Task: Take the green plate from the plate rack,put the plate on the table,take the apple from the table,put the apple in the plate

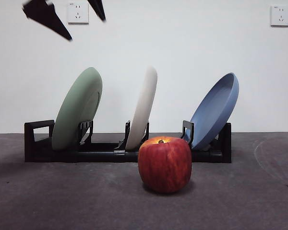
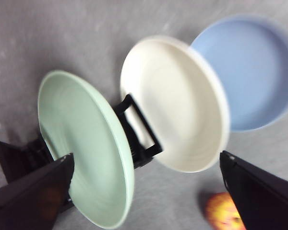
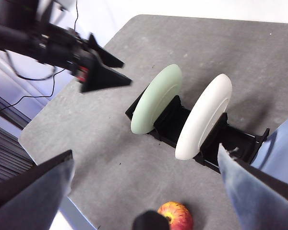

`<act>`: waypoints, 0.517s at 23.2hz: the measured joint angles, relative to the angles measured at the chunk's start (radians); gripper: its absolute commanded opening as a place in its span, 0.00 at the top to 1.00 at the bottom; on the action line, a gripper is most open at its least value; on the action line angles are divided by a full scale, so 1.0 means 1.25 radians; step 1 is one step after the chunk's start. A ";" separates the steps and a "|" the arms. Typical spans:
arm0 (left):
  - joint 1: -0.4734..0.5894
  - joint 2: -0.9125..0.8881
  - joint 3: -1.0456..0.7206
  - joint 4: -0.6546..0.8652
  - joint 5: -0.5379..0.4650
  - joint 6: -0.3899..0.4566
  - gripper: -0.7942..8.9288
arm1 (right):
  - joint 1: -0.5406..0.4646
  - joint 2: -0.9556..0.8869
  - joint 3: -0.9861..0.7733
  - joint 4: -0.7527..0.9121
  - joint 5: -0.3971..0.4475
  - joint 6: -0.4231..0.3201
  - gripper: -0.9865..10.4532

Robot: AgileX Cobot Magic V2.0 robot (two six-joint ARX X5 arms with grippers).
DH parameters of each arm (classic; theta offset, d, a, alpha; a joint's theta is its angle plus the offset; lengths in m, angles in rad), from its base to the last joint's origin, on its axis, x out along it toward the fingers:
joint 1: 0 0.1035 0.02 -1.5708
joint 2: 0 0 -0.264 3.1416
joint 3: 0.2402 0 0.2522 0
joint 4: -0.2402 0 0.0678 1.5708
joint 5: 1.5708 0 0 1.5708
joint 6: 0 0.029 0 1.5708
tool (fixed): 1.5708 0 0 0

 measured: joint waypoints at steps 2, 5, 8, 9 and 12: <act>-0.020 0.040 0.000 0.007 -0.040 0.000 0.40 | 0.000 0.000 0.000 0.000 0.000 0.000 0.47; -0.027 0.089 0.000 0.013 -0.077 0.000 0.40 | 0.000 0.000 0.000 0.000 0.000 0.000 0.47; -0.027 0.121 0.000 0.018 -0.110 0.000 0.40 | 0.000 0.000 0.000 0.000 0.000 0.000 0.47; -0.024 0.129 0.000 0.023 -0.114 0.000 0.40 | 0.000 0.000 0.000 0.000 0.000 0.000 0.47; -0.020 0.134 0.000 0.043 -0.115 0.000 0.41 | 0.000 0.000 0.000 -0.010 0.000 0.000 0.47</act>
